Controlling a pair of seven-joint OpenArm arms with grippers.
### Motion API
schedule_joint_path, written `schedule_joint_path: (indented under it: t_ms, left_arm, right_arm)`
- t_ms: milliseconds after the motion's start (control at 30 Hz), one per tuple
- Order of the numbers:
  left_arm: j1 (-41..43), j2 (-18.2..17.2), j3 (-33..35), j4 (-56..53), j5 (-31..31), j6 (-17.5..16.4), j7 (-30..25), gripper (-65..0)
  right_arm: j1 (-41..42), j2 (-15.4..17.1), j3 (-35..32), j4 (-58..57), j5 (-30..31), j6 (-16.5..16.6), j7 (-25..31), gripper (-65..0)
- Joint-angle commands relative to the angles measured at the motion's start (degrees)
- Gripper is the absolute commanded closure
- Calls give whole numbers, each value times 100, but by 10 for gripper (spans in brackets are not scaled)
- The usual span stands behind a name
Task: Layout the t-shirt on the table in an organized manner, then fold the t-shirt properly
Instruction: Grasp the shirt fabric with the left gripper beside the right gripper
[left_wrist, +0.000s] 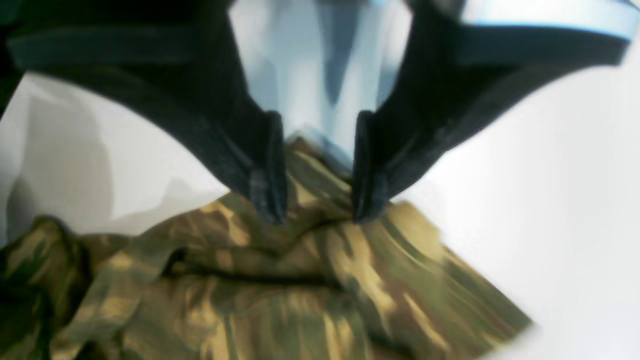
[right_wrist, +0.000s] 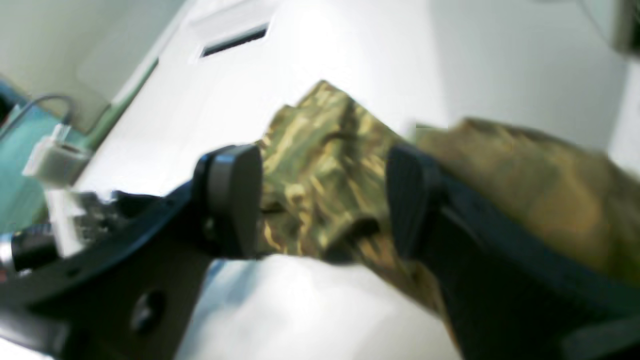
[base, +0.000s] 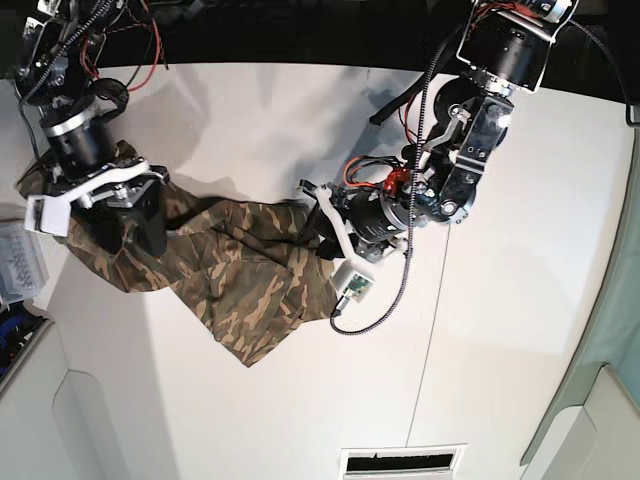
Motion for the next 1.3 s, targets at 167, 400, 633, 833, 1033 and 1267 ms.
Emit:
schedule_joint_path:
  t_ms: [167, 400, 633, 833, 1033, 1267]
  left_arm:
    - [-79, 258, -15, -549, -59, 160, -94, -274]
    - [-76, 273, -15, -612, -168, 855, -94, -274]
    - [-46, 363, -28, -761, -503, 1620, -42, -273]
    - [-48, 723, -306, -761, -505, 1679, 195, -273]
    - [-48, 750, -365, -761, -505, 1681, 116, -273]
    - [-33, 752, -365, -1097, -560, 1681, 140, -273]
  right_arm:
    - [481, 15, -1185, 61, -1659, -354, 459, -386]
    - [1106, 22, -2009, -999, -2756, -866, 863, -386]
    - [2240, 227, -2522, -3112, -3093, -911, 876, -386]
    - [2422, 317, -2710, -3832, -3119, -1003, 885, -385]
    - [2398, 319, -2708, -3829, -3104, -1259, 883, -383]
    - [2396, 319, -2708, -3832, -3104, -1252, 883, -186]
